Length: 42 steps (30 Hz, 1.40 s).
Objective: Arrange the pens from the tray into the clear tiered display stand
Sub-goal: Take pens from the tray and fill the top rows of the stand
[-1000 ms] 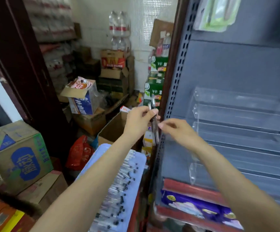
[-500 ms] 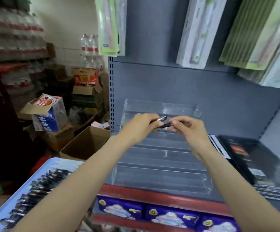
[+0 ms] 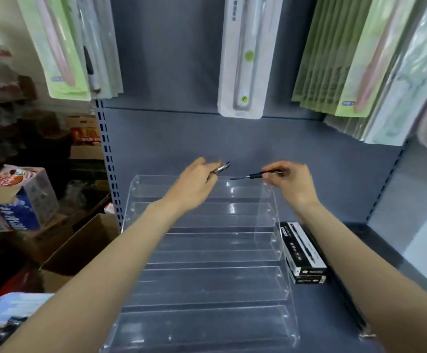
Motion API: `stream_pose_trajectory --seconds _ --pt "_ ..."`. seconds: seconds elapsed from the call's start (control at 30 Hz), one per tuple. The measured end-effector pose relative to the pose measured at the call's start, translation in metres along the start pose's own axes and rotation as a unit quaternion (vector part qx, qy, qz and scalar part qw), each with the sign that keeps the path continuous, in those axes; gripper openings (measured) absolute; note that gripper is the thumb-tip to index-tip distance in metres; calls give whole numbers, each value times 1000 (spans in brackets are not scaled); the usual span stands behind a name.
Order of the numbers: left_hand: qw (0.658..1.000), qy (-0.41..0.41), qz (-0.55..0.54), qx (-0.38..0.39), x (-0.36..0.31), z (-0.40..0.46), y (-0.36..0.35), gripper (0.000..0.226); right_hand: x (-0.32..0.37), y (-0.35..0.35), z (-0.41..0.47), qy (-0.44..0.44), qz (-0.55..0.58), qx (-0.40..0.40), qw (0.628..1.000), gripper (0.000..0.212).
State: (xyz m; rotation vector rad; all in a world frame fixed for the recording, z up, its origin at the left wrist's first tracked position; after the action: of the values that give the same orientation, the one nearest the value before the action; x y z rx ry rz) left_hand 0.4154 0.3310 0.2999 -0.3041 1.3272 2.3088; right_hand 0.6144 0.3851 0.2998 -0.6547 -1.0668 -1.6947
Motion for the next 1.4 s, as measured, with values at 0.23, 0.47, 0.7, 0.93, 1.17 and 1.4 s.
stream_pose_trajectory --seconds 0.23,0.47,0.7,0.93,1.17,1.4 --pt "996 47 -62 -38 4 6 -8 22 -16 -17 21 57 -131 72 987 10" --pt "998 47 -14 -40 2 7 -7 30 -22 -35 47 109 -254 155 948 11" --pt "995 83 -5 -54 8 3 0 12 -24 -49 56 116 -322 213 915 5" --pt "997 60 10 -39 11 2 -1 22 -22 -53 58 123 -376 223 891 6" --pt "996 75 -26 -40 13 4 -3 9 -18 -48 55 127 -370 220 894 7" --pt "996 87 23 -27 9 17 -12 8 -37 -5 48 20 -141 73 987 21"
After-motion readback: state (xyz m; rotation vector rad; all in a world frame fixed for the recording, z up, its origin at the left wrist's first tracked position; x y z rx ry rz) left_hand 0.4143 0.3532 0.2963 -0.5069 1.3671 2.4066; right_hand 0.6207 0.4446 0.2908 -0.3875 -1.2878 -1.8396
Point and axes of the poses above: each hand's wrist, its own z-axis towards the middle knuckle, its own y-axis out of the back of the hand, x = y × z, the point moved 5 cm from there along z, towards the middle knuckle, and after that the axes turned 3 degrees about -x, right-handed, at the moved point
